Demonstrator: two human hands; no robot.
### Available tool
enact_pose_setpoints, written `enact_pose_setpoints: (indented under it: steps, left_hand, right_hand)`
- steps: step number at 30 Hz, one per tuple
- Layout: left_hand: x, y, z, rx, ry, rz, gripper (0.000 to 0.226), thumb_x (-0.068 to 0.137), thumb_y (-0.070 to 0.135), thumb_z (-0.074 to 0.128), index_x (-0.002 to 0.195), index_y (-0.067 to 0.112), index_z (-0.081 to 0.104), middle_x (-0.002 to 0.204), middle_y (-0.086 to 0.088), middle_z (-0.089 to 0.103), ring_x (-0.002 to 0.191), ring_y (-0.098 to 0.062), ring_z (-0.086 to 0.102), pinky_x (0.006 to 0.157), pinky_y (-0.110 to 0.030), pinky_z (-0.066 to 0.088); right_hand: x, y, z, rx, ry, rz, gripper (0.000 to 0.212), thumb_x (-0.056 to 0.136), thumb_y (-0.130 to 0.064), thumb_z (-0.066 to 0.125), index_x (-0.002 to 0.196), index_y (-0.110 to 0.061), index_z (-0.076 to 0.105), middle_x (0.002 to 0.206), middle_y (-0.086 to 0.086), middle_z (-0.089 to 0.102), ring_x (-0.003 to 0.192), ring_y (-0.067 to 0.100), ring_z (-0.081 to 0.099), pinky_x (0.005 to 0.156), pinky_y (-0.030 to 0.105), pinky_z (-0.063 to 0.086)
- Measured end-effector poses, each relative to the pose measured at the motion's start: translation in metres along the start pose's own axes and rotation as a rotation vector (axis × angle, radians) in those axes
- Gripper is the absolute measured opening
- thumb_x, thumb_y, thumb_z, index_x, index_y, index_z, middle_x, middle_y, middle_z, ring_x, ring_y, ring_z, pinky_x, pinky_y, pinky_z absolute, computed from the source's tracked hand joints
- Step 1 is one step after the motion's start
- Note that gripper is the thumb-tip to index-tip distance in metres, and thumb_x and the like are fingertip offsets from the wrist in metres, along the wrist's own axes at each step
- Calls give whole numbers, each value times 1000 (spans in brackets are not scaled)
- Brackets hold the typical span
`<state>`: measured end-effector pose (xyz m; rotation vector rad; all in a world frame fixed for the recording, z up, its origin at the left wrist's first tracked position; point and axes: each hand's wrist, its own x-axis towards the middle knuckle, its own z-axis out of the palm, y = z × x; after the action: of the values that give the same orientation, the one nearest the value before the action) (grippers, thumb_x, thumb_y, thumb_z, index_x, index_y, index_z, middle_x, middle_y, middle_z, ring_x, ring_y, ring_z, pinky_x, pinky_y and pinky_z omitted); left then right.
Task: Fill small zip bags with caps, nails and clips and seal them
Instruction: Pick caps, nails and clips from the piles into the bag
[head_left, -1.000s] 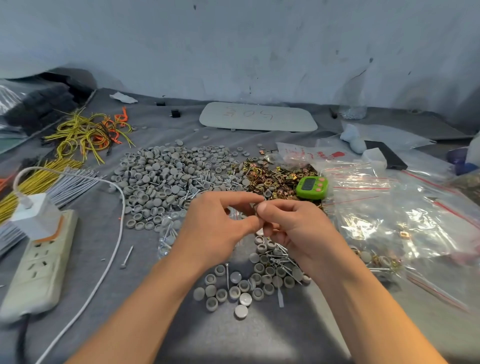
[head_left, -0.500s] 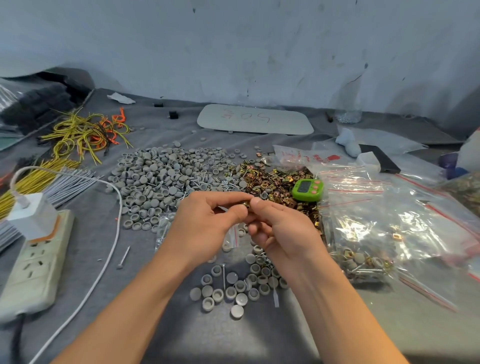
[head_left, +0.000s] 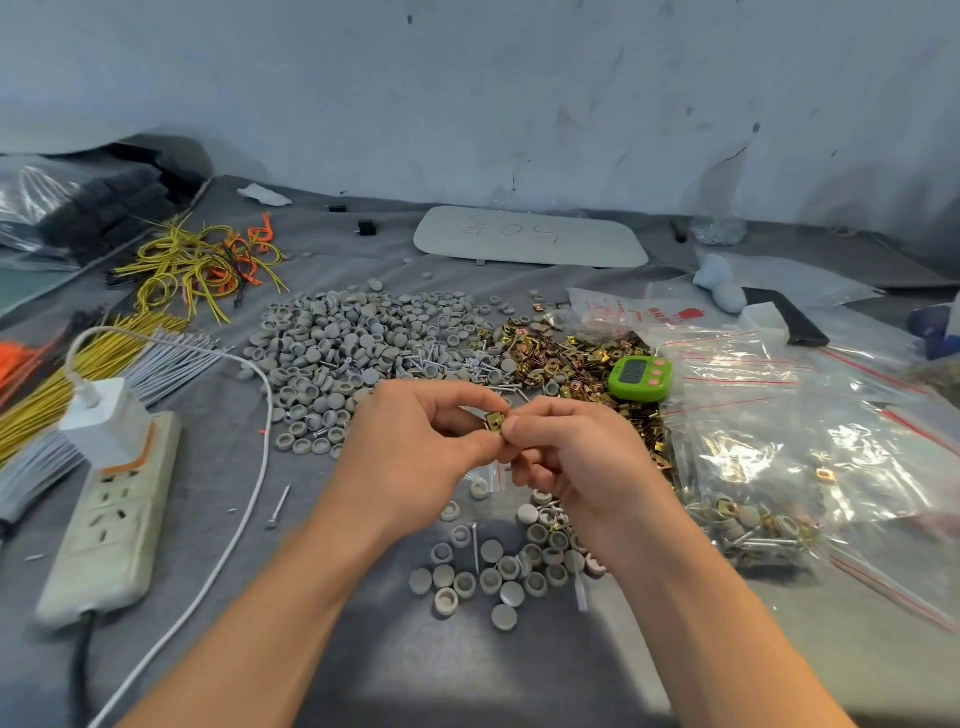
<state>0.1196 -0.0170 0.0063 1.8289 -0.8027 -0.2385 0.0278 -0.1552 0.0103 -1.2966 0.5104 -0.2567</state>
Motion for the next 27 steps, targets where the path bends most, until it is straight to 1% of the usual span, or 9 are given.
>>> enact_pose_setpoints:
  steps: [4, 6, 8, 11, 14, 16, 20, 24, 27]
  left_hand:
    - [0, -1, -3, 51, -53, -25, 37, 83, 6, 80, 91, 43, 77, 74, 11, 78, 80, -31, 75, 80, -50, 61]
    - [2, -2, -3, 48, -38, -18, 44, 82, -6, 75, 82, 38, 79, 75, 10, 78, 79, -23, 76, 83, -48, 62]
    - [3, -3, -2, 77, 11, -20, 46, 81, -9, 74, 72, 35, 79, 73, 15, 77, 74, -8, 75, 77, -34, 63]
    - [2, -3, 2, 177, 111, -21, 39, 81, 2, 75, 70, 40, 76, 68, 25, 72, 63, 0, 69, 61, -25, 54]
    - [0, -1, 2, 213, 184, -8, 31, 80, 11, 75, 74, 41, 78, 69, 28, 71, 66, 6, 68, 62, -21, 49]
    - [-1, 2, 2, 219, 167, 17, 28, 80, 13, 75, 77, 41, 79, 70, 28, 71, 64, 4, 67, 60, -19, 49]
    - [-5, 7, 2, 241, 129, 71, 23, 80, 23, 80, 91, 43, 82, 76, 33, 71, 57, 6, 60, 52, -6, 40]
    - [-8, 7, 3, 338, 183, 92, 21, 74, 36, 82, 92, 47, 80, 78, 40, 68, 79, 15, 64, 69, -3, 45]
    - [-9, 9, 5, 387, 161, 80, 21, 63, 50, 71, 81, 45, 78, 72, 36, 68, 75, 14, 66, 71, -11, 50]
  right_hand:
    - [0, 1, 2, -64, -10, 7, 32, 82, 8, 69, 56, -11, 70, 60, 14, 63, 47, 18, 50, 42, 19, 34]
    - [-1, 4, 4, -76, -9, -2, 33, 82, 8, 69, 56, -12, 70, 60, 14, 64, 46, 17, 50, 42, 19, 34]
    - [-2, 7, 5, -138, 13, -58, 30, 83, 4, 70, 59, -13, 74, 61, 12, 66, 48, 18, 53, 43, 19, 36]
    - [-2, 10, 10, -203, 51, -140, 25, 83, 2, 69, 68, -15, 79, 66, 11, 72, 53, 18, 61, 48, 21, 44]
    - [-3, 14, 14, -142, 23, -154, 18, 81, -1, 70, 76, -14, 81, 71, 11, 73, 59, 19, 64, 52, 24, 50]
    - [-2, 14, 12, -173, 40, -181, 14, 84, -6, 71, 77, -14, 81, 69, 11, 72, 58, 19, 63, 52, 24, 48]
    - [2, 10, 3, -248, 54, -196, 26, 93, -17, 68, 69, -15, 78, 64, 11, 70, 55, 22, 57, 50, 26, 41]
    - [3, 11, 1, -340, 77, -210, 27, 91, -20, 70, 66, -14, 76, 61, 12, 69, 50, 20, 55, 53, 28, 40]
    - [1, 12, -1, -439, 60, -262, 28, 91, -17, 71, 63, -15, 75, 55, 6, 66, 45, 16, 53, 50, 25, 40]
